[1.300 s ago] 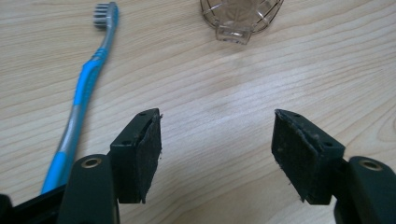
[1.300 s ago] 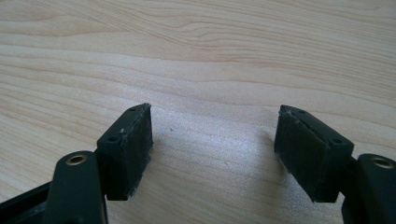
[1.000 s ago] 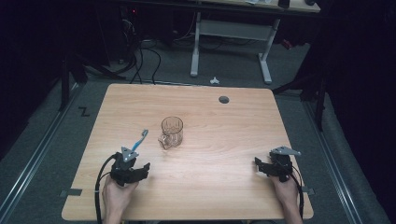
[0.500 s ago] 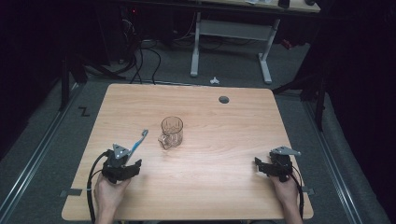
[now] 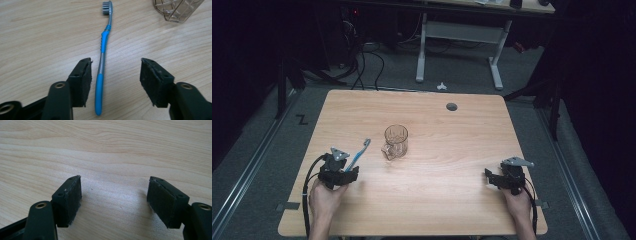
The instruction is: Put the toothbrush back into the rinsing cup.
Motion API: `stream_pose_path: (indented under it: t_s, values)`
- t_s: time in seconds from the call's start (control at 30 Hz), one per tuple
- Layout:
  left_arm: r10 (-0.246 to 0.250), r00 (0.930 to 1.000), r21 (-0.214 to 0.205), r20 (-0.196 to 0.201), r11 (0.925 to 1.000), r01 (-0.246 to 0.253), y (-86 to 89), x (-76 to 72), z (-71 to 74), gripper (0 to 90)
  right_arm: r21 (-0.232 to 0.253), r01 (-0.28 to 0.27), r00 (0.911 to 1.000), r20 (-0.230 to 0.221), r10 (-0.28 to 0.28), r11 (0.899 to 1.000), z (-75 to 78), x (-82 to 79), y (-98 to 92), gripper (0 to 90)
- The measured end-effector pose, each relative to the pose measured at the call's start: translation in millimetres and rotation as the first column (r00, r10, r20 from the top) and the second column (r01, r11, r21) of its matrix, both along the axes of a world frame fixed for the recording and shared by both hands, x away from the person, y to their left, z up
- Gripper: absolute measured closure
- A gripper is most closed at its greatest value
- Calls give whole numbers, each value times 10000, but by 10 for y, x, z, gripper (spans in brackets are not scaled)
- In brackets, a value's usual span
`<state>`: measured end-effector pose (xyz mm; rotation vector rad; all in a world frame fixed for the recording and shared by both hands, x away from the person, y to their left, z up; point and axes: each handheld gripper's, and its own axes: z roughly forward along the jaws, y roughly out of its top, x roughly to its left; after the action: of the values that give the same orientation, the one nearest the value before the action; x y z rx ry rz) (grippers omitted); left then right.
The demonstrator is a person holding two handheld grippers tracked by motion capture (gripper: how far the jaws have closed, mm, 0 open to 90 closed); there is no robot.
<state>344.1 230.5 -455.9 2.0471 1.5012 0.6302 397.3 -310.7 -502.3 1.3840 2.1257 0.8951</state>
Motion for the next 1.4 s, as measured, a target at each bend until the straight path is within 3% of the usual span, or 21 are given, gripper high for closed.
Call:
stream_pose_path:
  t_s: [0.27,0.47,0.63,1.0,1.4]
  values:
    - [11,9999,424,-125,9991,-5,17,106,40,478,0,8,10000,-3,-8,10000,0,1,0,283]
    - [115,9993,401,-350,9991,-101,27,194,64,452,2,10,10000,-3,-10,10000,0,1,0,283]
    - [74,9989,375,-464,9993,-57,10,256,83,490,2,11,10000,-3,-11,10000,0,1,0,283]
    - [-199,9938,938,-1098,9951,303,-105,497,139,515,3,13,10000,-7,-13,10000,0,2,-1,283]
    - [-144,9872,1060,-1588,9939,316,-137,660,143,536,4,13,10000,-7,-13,10000,0,2,-1,283]
